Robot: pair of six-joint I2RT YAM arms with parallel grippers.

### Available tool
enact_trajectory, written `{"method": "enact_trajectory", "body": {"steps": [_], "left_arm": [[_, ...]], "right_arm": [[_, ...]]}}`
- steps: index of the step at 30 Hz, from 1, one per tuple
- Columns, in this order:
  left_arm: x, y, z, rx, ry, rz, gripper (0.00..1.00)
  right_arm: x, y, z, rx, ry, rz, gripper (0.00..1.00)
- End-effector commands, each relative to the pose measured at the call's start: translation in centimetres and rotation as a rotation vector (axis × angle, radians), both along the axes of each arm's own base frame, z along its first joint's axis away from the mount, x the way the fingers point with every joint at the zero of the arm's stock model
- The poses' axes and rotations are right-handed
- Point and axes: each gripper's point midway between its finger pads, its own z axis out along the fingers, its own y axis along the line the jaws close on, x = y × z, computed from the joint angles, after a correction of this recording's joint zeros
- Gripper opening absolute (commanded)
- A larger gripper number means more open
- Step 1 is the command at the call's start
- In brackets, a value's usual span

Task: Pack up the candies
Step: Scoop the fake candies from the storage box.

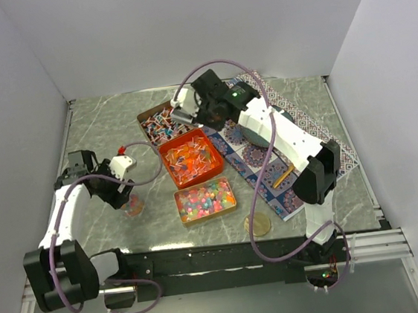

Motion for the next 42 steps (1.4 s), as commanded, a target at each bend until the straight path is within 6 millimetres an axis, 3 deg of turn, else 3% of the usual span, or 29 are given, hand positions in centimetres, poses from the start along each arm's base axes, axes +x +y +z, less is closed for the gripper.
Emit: {"method": "enact_trajectory", "body": {"steps": [1, 10, 17, 21, 25, 28, 31, 35, 37, 40, 42], "left_arm": [[3.3, 0.2, 0.8, 0.031, -0.098, 0.002, 0.79], [-0.7, -6.4, -1.5, -0.046, 0.020, -0.207, 0.66], [-2.4, -9.9, -2.4, -0.098, 0.060, -0.263, 0.66], [-3.5, -12.9, -1.9, -0.144, 0.066, -0.325, 0.67], [-3.9, -14.5, -1.5, -0.164, 0.067, -0.329, 0.68], [-3.3, -13.9, -0.6, -0.128, 0.076, -0.285, 0.71], [-3.7, -13.4, 3.4, -0.157, 0.017, -0.330, 0.75], [-3.1, -14.3, 13.0, -0.271, -0.291, -0.352, 0.85], [-1.3, -15.2, 17.9, -0.379, -0.410, -0.261, 0.90], [1.5, -16.0, 21.8, -0.551, -0.414, -0.058, 0.88], [3.2, -16.8, 22.7, -0.687, -0.314, 0.059, 0.87]], "right_arm": [[-1.0, -0.7, 1.5, 0.045, -0.004, -0.012, 0.00], [-1.0, -1.7, 1.4, 0.023, -0.007, -0.024, 0.00], [-1.0, -3.0, 2.0, 0.005, -0.037, -0.047, 0.00], [-0.8, -4.2, 2.4, -0.001, -0.047, -0.070, 0.00], [-0.8, -5.1, 2.3, -0.006, -0.045, -0.085, 0.00], [-0.8, -5.5, 2.4, -0.005, -0.043, -0.084, 0.00], [-1.4, -5.5, 2.3, 0.017, -0.012, -0.043, 0.00], [-2.5, -4.5, 2.1, 0.107, 0.053, 0.044, 0.00], [-3.3, -3.5, 2.4, 0.170, 0.051, 0.126, 0.00], [-4.7, -2.2, 3.2, 0.234, 0.043, 0.233, 0.00], [-4.9, -1.2, 3.7, 0.246, 0.038, 0.266, 0.00]]}}
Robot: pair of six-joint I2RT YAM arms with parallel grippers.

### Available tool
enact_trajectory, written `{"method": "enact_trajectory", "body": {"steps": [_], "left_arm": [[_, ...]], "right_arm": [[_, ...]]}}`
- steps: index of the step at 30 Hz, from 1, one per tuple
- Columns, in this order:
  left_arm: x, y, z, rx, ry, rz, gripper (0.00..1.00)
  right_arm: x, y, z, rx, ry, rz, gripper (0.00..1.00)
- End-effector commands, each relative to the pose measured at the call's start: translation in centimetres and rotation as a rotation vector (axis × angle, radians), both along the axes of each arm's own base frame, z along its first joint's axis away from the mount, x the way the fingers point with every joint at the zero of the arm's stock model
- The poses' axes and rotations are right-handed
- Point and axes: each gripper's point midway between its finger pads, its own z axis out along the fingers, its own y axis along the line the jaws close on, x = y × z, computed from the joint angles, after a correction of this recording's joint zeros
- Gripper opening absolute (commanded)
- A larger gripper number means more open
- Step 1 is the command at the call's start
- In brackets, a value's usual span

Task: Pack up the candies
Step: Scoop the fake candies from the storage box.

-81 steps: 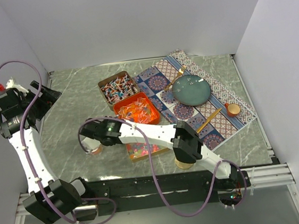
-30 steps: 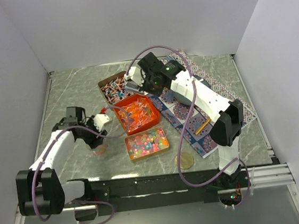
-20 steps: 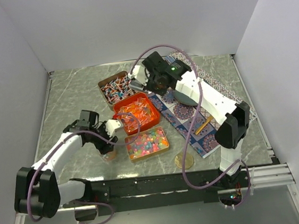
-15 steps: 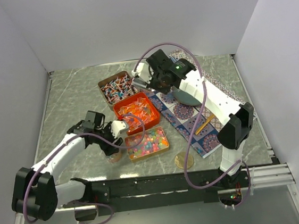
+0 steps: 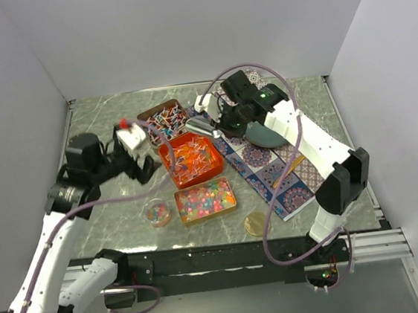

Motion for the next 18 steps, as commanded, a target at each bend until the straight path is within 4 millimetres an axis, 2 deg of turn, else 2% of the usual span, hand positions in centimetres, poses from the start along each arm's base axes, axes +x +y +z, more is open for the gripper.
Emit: {"method": "enact_trajectory", "body": {"steps": [1, 3, 5, 10, 13, 16, 17, 18], "left_arm": [[4.2, -2.2, 3.0, -0.353, 0.205, 0.139, 0.88], [5.1, -2.9, 2.2, -0.436, 0.318, 0.148, 0.88], [6.2, -3.3, 1.9, -0.484, 0.347, 0.152, 0.88], [7.0, -4.1, 1.0, -0.588, 0.478, 0.159, 0.86], [8.1, -2.8, 0.2, -0.587, 0.481, 0.243, 0.85], [8.8, -0.4, 0.1, -0.616, 0.490, 0.314, 0.87], [9.3, 0.9, -0.2, -0.626, 0.489, 0.355, 0.87], [9.6, 1.5, -0.5, -0.626, 0.492, 0.375, 0.87]], "right_arm": [[-1.3, 3.6, 4.7, 0.159, -0.093, 0.161, 0.00], [-1.0, 4.4, 4.7, 0.142, -0.096, 0.171, 0.00], [-1.1, 5.0, 4.8, 0.120, -0.118, 0.187, 0.00], [-1.1, 6.0, 4.2, 0.028, -0.202, 0.227, 0.00], [0.2, 4.8, 2.7, -0.086, -0.229, 0.228, 0.00], [2.5, 2.4, 1.8, -0.232, -0.309, 0.294, 0.00], [3.3, 1.8, 1.1, -0.308, -0.341, 0.376, 0.00], [4.5, 0.4, 1.2, -0.378, -0.367, 0.378, 0.00]]}}
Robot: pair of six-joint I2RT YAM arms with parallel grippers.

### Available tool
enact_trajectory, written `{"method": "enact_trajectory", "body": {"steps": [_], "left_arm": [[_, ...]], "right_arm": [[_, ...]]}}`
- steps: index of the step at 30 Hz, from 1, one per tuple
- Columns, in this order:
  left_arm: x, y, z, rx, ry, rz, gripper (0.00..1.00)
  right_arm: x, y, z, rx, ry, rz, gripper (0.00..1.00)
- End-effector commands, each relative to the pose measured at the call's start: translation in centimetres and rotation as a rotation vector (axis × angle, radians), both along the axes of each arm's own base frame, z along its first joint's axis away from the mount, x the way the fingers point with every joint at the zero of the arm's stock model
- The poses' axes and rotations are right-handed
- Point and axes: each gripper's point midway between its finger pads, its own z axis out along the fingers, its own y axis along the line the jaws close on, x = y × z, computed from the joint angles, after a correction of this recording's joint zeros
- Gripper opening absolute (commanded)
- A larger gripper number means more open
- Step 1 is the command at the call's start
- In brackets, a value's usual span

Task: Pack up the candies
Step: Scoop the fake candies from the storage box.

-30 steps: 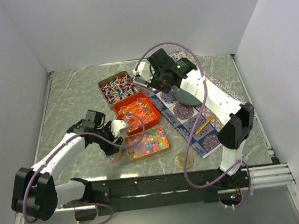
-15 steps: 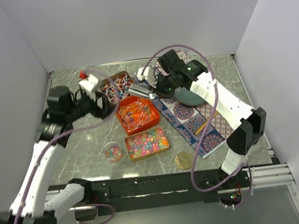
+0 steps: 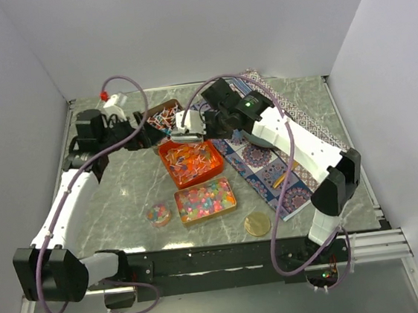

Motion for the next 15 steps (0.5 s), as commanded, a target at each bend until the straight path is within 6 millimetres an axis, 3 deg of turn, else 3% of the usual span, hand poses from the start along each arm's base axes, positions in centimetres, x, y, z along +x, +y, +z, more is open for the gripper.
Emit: {"method": "enact_trajectory", "body": {"steps": [1, 3, 4, 7, 8, 15], "left_arm": [[1.6, 3.2, 0.5, -0.035, 0.026, 0.118, 0.86], [2.8, 5.3, -1.6, 0.018, 0.115, 0.232, 0.83], [2.7, 5.8, -4.5, 0.046, 0.240, 0.261, 0.81], [3.2, 6.3, -6.8, 0.054, 0.334, 0.290, 0.75], [3.3, 7.3, -7.7, 0.044, 0.357, 0.327, 0.74], [2.8, 7.9, -9.5, 0.024, 0.395, 0.377, 0.69]], "right_arm": [[4.7, -4.0, -0.7, -0.280, -0.179, 0.121, 0.00], [6.8, -4.9, -0.8, -0.419, -0.218, 0.169, 0.00], [7.1, -5.5, -1.3, -0.486, -0.200, 0.184, 0.00], [9.7, -5.4, -1.7, -0.637, -0.234, 0.218, 0.00], [10.7, -4.9, -2.2, -0.681, -0.246, 0.241, 0.00], [13.1, -3.3, -2.8, -0.924, -0.362, 0.326, 0.00]]}}
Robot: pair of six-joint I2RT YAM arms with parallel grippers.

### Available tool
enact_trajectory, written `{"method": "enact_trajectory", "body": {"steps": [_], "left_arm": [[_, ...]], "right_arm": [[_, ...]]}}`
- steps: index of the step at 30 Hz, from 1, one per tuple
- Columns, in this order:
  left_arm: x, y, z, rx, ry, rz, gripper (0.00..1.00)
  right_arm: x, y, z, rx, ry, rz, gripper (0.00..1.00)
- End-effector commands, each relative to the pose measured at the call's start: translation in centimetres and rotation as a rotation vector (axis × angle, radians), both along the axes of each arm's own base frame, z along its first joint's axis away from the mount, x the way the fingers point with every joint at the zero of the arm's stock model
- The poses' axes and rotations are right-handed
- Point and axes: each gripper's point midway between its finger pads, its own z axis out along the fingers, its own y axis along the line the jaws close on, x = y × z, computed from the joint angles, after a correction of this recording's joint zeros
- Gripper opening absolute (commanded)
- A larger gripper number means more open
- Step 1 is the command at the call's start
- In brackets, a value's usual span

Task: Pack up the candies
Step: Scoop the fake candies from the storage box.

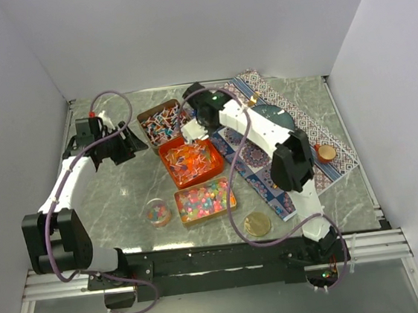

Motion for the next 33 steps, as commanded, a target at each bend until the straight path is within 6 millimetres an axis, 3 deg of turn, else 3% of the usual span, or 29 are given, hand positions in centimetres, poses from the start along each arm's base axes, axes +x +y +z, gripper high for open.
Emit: {"method": "enact_trajectory", "body": {"steps": [1, 12, 18, 24, 33], "left_arm": [[0.2, 0.5, 1.1, -0.020, -0.037, 0.049, 0.69], [-1.1, 1.7, 1.0, -0.051, -0.047, 0.075, 0.71], [-1.9, 2.3, 1.7, -0.063, -0.081, 0.092, 0.72], [-1.9, 2.6, 2.3, -0.068, -0.102, 0.104, 0.73], [-1.7, 2.7, 2.3, -0.073, -0.108, 0.114, 0.74]], "right_arm": [[1.0, 0.5, 3.2, -0.197, -0.140, 0.111, 0.00], [0.8, 3.4, 1.3, -0.492, -0.264, 0.160, 0.00], [0.6, 4.7, 0.1, -0.546, -0.282, 0.169, 0.00], [-1.3, 5.5, -1.7, -0.589, -0.238, 0.241, 0.00], [-5.2, 8.1, -2.9, -0.473, -0.120, 0.321, 0.00]]}}
